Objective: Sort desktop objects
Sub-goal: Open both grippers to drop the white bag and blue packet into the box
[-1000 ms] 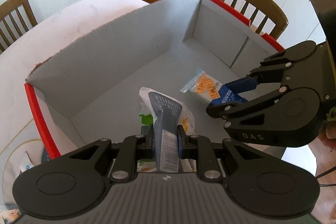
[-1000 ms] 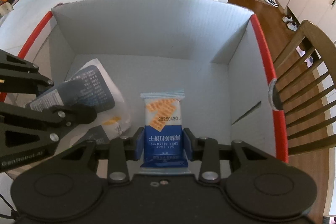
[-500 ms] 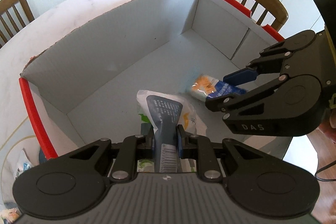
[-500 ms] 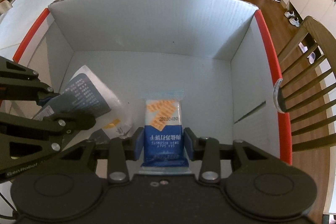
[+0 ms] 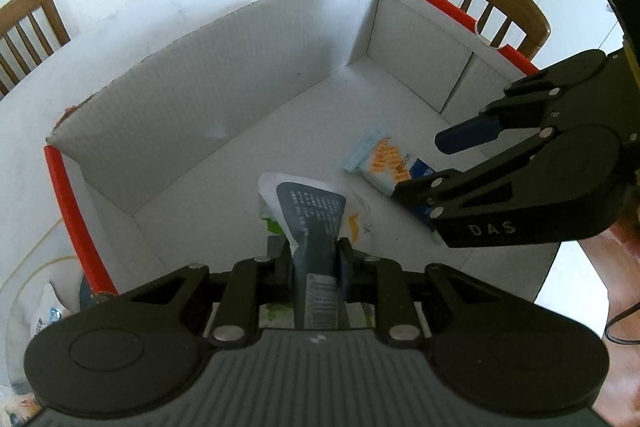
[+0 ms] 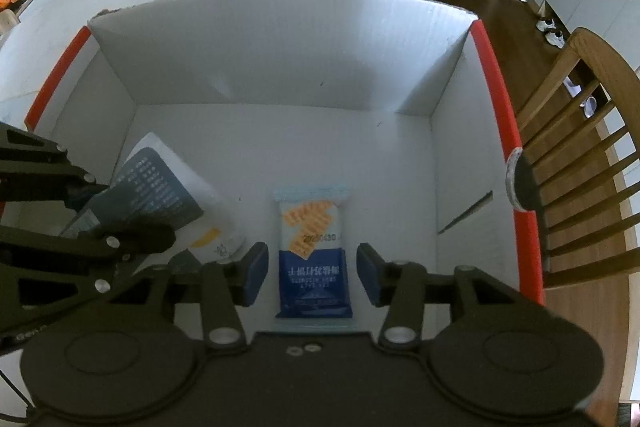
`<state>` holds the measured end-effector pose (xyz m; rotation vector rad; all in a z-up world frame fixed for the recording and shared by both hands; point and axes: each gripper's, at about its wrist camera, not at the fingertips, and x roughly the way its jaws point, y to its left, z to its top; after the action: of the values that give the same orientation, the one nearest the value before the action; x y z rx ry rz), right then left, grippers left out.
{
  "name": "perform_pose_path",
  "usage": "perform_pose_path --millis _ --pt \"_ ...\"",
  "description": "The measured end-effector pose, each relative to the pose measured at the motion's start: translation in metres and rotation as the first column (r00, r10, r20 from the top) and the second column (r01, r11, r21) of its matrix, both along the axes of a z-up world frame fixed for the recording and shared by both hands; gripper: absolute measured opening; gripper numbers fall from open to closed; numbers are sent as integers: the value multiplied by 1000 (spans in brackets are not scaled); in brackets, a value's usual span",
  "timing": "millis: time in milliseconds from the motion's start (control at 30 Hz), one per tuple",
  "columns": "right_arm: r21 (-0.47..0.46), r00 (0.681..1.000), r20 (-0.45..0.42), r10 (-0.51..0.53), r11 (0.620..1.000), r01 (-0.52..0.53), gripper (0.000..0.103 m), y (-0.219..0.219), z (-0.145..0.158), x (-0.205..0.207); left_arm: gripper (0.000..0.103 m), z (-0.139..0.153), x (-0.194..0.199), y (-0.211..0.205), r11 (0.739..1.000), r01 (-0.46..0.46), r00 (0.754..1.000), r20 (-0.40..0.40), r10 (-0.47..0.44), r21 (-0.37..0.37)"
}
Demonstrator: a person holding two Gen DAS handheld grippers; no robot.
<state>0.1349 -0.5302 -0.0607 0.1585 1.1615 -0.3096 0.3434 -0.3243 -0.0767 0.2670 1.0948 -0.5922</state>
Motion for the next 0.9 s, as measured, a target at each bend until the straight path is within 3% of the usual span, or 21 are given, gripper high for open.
perform_pose_path --millis 100,167,200,233,267,500,600,767,833,900 --pt "0 1000 17 -3 1000 3 51 -1 5 -2 22 4 -3 2 1000 9 1000 16 -9 -6" --pt "5 999 39 -4 1000 4 52 -2 12 -5 32 8 -5 4 1000 5 1000 30 -5 -12" --pt "8 999 51 -5 1000 5 52 -3 16 -7 47 10 -6 5 1000 6 999 37 -5 -18" --pt "12 998 64 -7 1000 7 54 -4 20 -9 69 12 -7 6 1000 4 999 44 -3 -24" --pt "17 997 78 -10 1000 9 59 -5 24 -11 76 14 -8 6 1000 1 998 55 1 -31" --pt "35 988 156 -23 999 18 64 -10 49 -23 77 32 -16 11 997 -6 995 95 13 -73" --pt "42 984 175 -25 999 17 65 -8 54 -29 87 35 -21 13 997 -8 994 111 17 -82" --pt "47 979 202 -29 999 20 74 -1 63 -36 88 44 -30 20 994 -16 990 135 30 -105" --pt "45 976 216 -24 999 15 76 2 67 -39 99 50 -35 25 992 -23 989 142 40 -121" --pt "42 972 235 -23 999 13 79 6 72 -42 103 55 -40 30 989 -26 987 156 48 -144"
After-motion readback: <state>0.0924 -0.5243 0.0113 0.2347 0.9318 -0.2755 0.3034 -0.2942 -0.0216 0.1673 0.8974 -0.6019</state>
